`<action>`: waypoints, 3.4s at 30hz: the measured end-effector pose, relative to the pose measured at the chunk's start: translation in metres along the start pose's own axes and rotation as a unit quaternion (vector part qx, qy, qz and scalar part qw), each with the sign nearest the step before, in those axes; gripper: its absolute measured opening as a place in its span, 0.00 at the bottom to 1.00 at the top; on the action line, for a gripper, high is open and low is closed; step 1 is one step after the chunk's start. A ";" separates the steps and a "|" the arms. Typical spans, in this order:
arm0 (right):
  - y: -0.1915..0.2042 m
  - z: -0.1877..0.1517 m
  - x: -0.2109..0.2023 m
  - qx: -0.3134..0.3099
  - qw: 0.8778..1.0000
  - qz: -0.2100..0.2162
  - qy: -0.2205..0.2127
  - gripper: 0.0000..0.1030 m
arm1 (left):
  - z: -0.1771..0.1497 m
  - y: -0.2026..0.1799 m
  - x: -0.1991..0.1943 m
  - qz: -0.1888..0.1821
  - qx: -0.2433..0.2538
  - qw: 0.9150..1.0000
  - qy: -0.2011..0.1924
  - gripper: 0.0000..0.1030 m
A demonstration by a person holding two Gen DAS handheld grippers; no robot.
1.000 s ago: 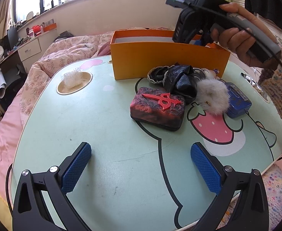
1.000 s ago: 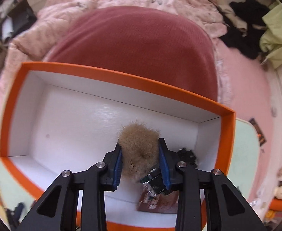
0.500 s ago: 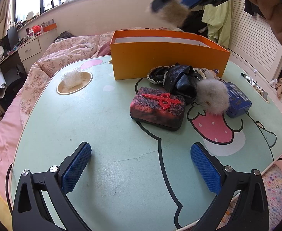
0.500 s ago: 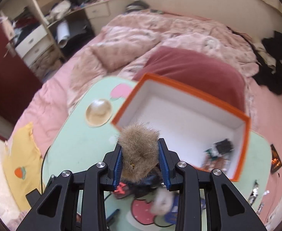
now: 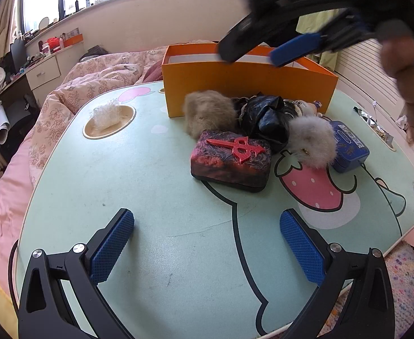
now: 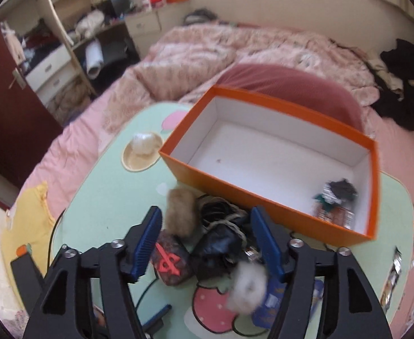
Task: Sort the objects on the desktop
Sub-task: 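Carry the brown pompom out with the right gripper and place it beside the black bundle, then reach the left gripper into the box and grasp the black toy car, then carry the toy car out with the left gripper and place it beside the brown pompom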
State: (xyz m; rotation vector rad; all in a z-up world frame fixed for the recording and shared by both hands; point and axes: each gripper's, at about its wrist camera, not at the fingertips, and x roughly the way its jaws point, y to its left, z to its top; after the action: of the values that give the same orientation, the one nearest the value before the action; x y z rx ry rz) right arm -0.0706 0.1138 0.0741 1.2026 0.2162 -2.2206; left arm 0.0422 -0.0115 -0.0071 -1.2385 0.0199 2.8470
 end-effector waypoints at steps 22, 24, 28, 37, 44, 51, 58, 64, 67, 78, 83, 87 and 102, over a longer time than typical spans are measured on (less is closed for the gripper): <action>-0.047 -0.149 0.008 0.040 0.992 -0.113 -0.031 1.00 | -0.001 0.001 -0.001 0.002 -0.001 1.000 0.001 1.00; -0.052 -0.150 0.009 0.041 0.992 -0.114 -0.041 1.00 | -0.001 0.001 -0.001 0.002 0.000 1.000 0.002 1.00; -0.061 -0.153 0.006 0.050 0.990 -0.122 -0.057 1.00 | -0.001 0.000 -0.001 0.002 0.000 1.000 0.002 1.00; -0.066 -0.156 0.003 0.060 0.987 -0.129 -0.068 1.00 | -0.001 0.000 -0.001 0.002 0.000 1.000 0.002 1.00; -0.066 -0.156 0.003 0.074 0.986 -0.134 -0.070 1.00 | -0.001 0.000 -0.001 0.003 0.000 1.000 0.002 1.00; -0.066 -0.157 0.003 0.074 0.986 -0.134 -0.070 1.00 | -0.001 0.000 -0.001 0.003 0.000 1.000 0.003 1.00; -0.064 -0.156 0.002 0.076 0.986 -0.132 -0.070 1.00 | 0.019 -0.003 -0.023 0.004 0.028 0.999 -0.018 1.00; -0.064 -0.156 0.002 0.076 0.986 -0.132 -0.070 1.00 | 0.109 -0.031 -0.056 -0.016 0.077 0.995 -0.058 1.00; -0.064 -0.157 0.002 0.076 0.986 -0.132 -0.070 1.00 | 0.160 -0.052 -0.043 -0.083 0.087 0.993 -0.018 1.00; -0.062 -0.157 0.001 0.076 0.986 -0.131 -0.072 1.00 | 0.218 -0.111 0.122 -0.122 0.086 0.964 0.219 0.62; -0.061 -0.156 0.001 0.076 0.986 -0.131 -0.072 1.00 | 0.209 -0.114 0.138 -0.144 0.070 0.958 0.238 0.60; -0.061 -0.157 0.001 0.077 0.986 -0.131 -0.072 1.00 | 0.202 -0.121 0.139 -0.169 0.080 0.951 0.244 0.60; -0.062 -0.157 0.002 0.076 0.986 -0.131 -0.073 1.00 | 0.216 -0.076 0.143 -0.181 0.014 0.963 0.201 0.30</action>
State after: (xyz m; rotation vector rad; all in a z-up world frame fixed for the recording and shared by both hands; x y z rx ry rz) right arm 0.0045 0.2274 -0.0264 1.1384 0.1545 -2.5829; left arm -0.2099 0.0744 0.0360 -1.6023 -0.1390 2.2474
